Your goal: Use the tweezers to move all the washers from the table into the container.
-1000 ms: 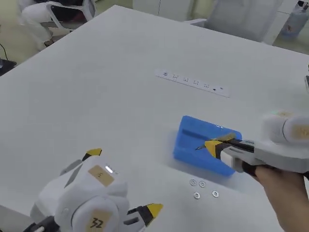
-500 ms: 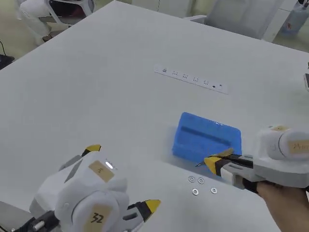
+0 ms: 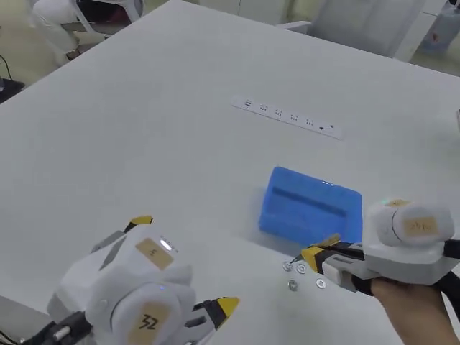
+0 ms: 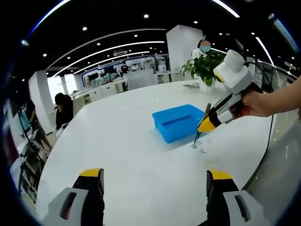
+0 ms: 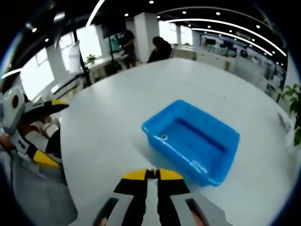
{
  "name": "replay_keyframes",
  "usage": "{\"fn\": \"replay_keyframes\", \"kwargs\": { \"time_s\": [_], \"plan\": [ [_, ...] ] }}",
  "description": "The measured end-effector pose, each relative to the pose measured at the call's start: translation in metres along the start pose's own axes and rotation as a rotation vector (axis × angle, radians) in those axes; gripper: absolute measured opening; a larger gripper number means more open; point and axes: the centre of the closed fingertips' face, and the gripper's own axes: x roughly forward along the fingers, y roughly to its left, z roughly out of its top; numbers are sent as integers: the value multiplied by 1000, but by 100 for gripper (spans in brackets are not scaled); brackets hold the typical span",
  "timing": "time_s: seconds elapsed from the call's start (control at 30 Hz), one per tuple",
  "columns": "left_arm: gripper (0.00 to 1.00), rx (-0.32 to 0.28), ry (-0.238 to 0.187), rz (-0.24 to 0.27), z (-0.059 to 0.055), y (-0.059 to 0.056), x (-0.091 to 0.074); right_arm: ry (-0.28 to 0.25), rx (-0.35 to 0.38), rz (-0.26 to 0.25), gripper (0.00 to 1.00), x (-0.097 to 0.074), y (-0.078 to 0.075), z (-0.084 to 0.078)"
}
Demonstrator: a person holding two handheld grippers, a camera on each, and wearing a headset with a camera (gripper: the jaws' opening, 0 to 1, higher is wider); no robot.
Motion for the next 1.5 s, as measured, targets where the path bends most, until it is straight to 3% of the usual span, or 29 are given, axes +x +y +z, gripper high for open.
{"fn": "replay_keyframes", "kwargs": {
  "time_s": [0.37, 0.73, 1.0, 1.1, 1.17, 1.5],
  "plan": [
    [91, 8, 14, -3, -2, -1, 1, 24, -36, -7, 4, 5, 1, -3],
    [90, 13, 18, -2, -3, -1, 1, -58, -37, -54, 2, 5, -2, -6],
    [90, 18, 14, -6, -2, -2, 1, -32, -27, -50, 2, 3, 1, -5],
    [91, 15, 8, -9, -1, -2, 0, -49, -9, -23, 2, -2, 7, 1],
    [91, 8, -19, -16, 4, -4, -2, -56, -3, -16, 2, -6, 7, 5],
    [91, 28, -23, -28, 5, -7, -1, -140, -3, -41, 3, -28, -2, 45]
  ]
}}
